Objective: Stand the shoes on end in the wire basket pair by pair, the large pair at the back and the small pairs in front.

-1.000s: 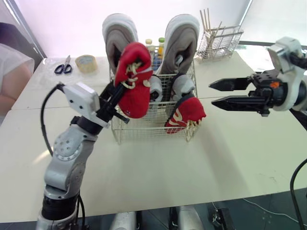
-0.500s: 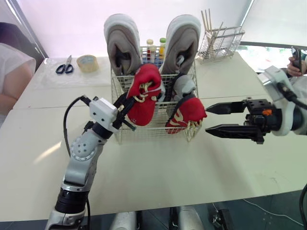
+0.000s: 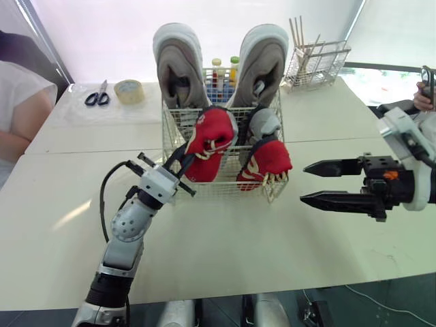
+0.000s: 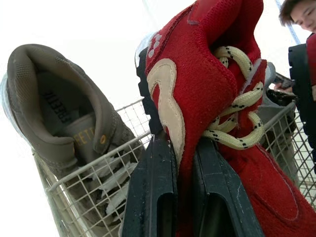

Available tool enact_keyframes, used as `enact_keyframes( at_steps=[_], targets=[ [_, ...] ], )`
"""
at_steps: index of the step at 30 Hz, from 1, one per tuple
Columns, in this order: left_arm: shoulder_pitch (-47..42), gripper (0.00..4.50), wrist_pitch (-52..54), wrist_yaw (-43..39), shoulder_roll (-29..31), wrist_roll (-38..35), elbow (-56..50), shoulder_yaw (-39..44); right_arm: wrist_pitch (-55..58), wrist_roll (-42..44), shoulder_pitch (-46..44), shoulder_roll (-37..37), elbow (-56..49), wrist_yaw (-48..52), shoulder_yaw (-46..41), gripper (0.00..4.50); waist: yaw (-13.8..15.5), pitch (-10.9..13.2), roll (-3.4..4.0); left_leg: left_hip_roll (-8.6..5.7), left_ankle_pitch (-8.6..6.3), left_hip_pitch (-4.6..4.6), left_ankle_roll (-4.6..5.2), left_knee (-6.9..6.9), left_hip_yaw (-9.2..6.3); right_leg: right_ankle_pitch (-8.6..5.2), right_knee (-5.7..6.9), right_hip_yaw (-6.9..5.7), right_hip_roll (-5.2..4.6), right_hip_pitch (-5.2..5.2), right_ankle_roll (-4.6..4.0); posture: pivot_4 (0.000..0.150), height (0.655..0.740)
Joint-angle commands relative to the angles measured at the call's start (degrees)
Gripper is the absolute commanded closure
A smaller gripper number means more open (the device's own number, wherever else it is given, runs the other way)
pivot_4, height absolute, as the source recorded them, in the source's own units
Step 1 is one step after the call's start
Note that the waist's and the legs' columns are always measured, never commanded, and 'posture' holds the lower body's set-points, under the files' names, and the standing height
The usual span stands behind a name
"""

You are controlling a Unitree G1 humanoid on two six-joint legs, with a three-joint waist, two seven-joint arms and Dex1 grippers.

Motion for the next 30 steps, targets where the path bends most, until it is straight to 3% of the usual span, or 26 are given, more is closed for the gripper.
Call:
enact_keyframes(
  at_steps=[1,8,11,12,13,17,25,30],
  targets=[
    [0.7,4.44,-1.0,-0.2,0.6,2.9,3.1,-1.5,-1.4,1.7,0.1,-0.7,-0.4,-0.2,-1.5,0.0,0.0,0.0,0.01,0.0,0.0,0.01,0.0,0.0,0.0,0.0,0.0,0.0,0.0,0.0,0.0,0.15,0.74],
    [5.9,4.44,10.3,-2.0,-2.4,-9.1,-2.2,-1.3,-3.3,0.5,3.4,-0.5,-0.3,0.9,-0.1,0.0,-0.1,0.0,0.03,0.0,-0.03,0.03,0.05,0.0,0.0,0.0,0.0,0.0,-0.05,0.02,0.01,0.15,0.74],
    [7.3,4.44,11.8,-2.5,-1.6,-8.7,-4.9,-1.3,-4.6,-0.3,3.6,-0.4,0.2,1.4,1.1,0.0,-0.1,0.0,0.05,0.0,-0.04,0.06,0.06,-0.01,0.01,0.0,0.0,-0.01,-0.03,0.03,0.01,0.15,0.74],
    [7.9,3.6,12.5,-2.3,-1.5,-9.1,-5.8,-0.8,-5.0,-0.6,3.4,-0.3,0.6,1.7,1.7,0.0,-0.1,0.0,0.06,0.0,-0.04,0.07,0.06,-0.01,0.0,-0.01,0.0,-0.01,-0.02,0.03,0.01,0.15,0.74],
    [8.4,3.35,13.4,-1.8,-1.6,-9.7,-6.7,-0.1,-5.4,-1.0,3.1,-0.3,0.9,1.9,2.3,0.0,-0.1,-0.1,0.08,0.0,-0.04,0.07,0.06,-0.02,0.0,-0.01,0.0,-0.01,-0.01,0.03,0.01,0.15,0.74],
    [10.6,1.55,19.1,-1.0,-1.6,-14.1,-12.4,1.8,-7.0,-2.6,2.2,-0.6,2.2,3.1,4.5,0.0,0.0,-0.1,0.08,0.0,-0.04,0.07,0.06,-0.01,-0.01,-0.11,0.0,-0.01,-0.02,0.05,-0.17,0.15,0.74],
    [16.4,1.55,35.3,0.6,0.0,-26.4,-27.7,5.3,-7.8,-4.3,0.2,0.0,3.5,4.1,8.8,0.0,-0.1,0.0,0.08,0.01,-0.05,-0.02,0.06,-0.03,-0.04,-0.14,-0.05,-0.01,-0.01,-0.02,-0.16,0.15,0.74],
    [18.6,1.55,45.5,1.2,4.5,-36.7,-36.0,10.2,-7.7,-5.2,-1.3,0.6,4.4,4.0,11.4,0.0,-0.1,0.0,0.07,0.0,-0.04,-0.05,0.06,-0.02,-0.07,-0.15,-0.06,-0.02,0.01,-0.04,-0.18,0.15,0.74]
  ],
)
